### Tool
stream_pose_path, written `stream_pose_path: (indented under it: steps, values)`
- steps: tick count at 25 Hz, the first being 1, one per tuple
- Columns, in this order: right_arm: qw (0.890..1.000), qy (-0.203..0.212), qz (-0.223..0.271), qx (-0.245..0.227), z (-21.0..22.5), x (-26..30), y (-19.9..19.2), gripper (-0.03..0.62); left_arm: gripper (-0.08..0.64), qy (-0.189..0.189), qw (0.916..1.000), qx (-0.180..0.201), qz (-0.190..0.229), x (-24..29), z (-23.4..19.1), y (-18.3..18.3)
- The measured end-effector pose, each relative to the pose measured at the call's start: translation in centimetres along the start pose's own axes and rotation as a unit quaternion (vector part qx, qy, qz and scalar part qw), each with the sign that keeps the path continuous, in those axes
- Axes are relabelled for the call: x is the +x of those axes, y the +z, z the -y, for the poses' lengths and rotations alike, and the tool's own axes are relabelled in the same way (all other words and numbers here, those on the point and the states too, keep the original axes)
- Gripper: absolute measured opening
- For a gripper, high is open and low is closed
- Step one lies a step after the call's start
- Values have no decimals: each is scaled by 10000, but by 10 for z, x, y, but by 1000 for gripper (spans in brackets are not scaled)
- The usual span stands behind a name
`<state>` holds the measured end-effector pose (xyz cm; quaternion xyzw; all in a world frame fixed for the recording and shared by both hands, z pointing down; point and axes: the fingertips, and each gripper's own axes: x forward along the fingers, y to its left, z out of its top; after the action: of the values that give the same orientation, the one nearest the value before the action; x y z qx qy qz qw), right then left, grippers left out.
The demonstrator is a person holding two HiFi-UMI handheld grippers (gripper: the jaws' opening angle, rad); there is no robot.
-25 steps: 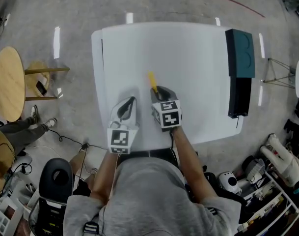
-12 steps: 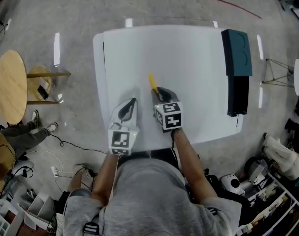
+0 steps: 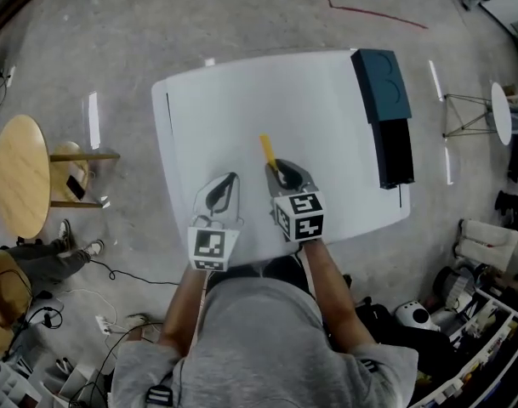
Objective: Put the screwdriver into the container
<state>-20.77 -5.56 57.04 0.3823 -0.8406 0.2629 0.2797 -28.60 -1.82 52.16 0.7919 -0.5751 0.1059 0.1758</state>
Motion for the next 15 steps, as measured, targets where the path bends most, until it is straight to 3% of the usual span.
stream_pose_path:
  steps: [15]
  values:
    - [9919,-736,977,334,25,-114,9,80,11,-775,9957,362,369,-5,74,38]
